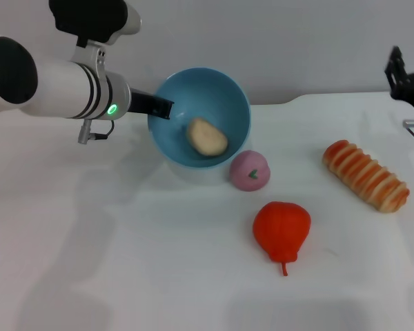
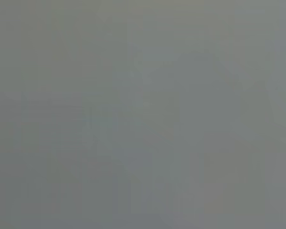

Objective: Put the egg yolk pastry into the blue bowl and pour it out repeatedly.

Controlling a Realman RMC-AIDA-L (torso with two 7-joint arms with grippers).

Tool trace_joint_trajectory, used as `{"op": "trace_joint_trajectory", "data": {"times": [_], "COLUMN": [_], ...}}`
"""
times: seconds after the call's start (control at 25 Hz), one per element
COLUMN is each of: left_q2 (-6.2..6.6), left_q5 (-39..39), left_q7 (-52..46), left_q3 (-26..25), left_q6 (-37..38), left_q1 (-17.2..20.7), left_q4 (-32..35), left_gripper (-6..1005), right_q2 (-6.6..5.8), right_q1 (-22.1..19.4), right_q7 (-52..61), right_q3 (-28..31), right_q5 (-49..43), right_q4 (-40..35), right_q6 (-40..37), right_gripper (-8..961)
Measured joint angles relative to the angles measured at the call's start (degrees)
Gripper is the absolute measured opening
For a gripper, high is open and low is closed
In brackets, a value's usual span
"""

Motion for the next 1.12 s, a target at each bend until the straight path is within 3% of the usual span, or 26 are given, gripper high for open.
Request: {"op": "trace_joint_trajectory", "data": {"times": [0.32,0.64,0.84,1.12], "left_q2": [0.04,0.03,-0.01,-0.14], "left_q5": [-0.02,0.48,2.94,4.84], "left_q7": [0.0,-0.01,0.0,0.01], "left_q3": [1.48,9.22,12.45,17.87], "left_q6": [1.21,5.95,12.03,23.16], "left_q1": [0.36,0.64,0.28,-0.89], "left_q4": [-3.44,-11.53,-16.38,-17.17], "left_gripper": [-1,-2,-1,-2], "right_q2": [0.24,0.4,0.45,0.51], "right_q1": [-4.33,-5.73,-6.89,-7.41], "right_q7": [-0.18,-0.22,-0.24,-0.28], "right_q3": [0.32,0.25,0.24,0.17], "right_q5": [5.15,8.88,9.06,9.11], "right_q4": [4.82,9.73,11.77,12.26], "right_q6": [4.46,7.04,7.08,7.11], "right_gripper": [519,518,518,518]}}
